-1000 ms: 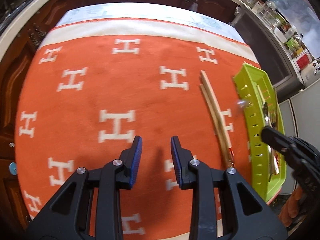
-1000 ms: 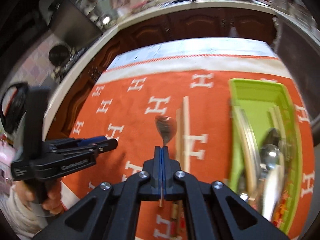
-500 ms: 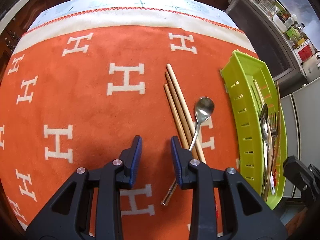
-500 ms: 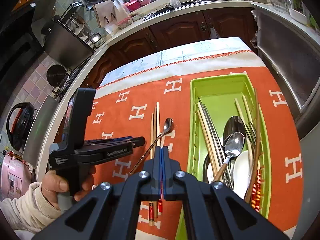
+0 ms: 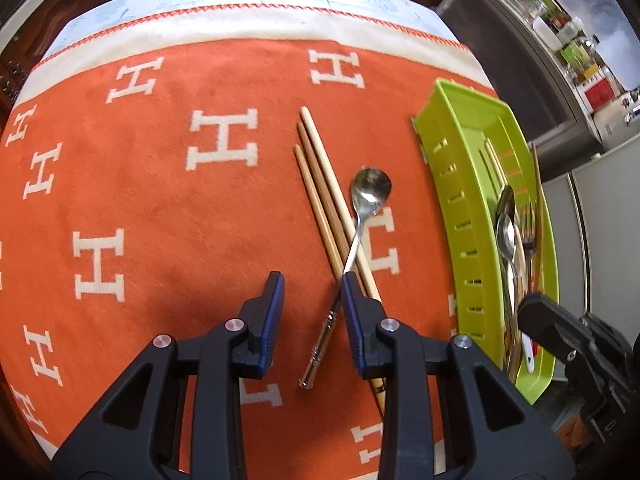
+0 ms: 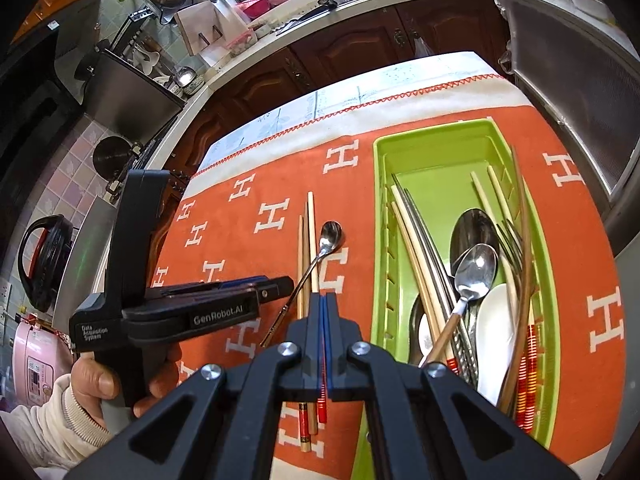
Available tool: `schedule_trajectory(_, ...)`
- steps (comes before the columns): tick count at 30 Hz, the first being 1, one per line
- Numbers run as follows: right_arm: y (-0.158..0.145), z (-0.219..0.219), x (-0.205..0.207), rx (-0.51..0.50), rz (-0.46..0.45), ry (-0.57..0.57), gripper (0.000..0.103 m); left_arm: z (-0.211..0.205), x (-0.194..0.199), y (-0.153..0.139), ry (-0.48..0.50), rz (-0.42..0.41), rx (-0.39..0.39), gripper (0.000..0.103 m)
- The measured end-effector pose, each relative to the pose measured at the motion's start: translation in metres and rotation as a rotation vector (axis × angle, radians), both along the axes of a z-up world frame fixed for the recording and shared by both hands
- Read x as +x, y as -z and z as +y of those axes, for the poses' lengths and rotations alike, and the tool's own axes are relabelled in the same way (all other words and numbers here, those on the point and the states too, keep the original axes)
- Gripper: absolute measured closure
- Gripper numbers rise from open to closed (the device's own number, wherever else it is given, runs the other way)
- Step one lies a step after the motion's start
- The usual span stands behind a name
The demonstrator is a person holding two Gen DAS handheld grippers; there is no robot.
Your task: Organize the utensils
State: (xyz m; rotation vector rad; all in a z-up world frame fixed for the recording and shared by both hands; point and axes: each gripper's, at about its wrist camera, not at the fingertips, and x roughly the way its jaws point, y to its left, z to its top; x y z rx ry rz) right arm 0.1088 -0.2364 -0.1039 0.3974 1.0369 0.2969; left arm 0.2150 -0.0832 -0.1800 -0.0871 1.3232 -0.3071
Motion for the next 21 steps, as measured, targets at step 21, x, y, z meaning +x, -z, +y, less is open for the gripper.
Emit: schedule_trajectory(21, 0.002, 0.014, -0.001, -0.043, 0.006, -0.033, 0.103, -0.020, -0.023, 0.004, 0.153, -0.136, 0.204, 0.080)
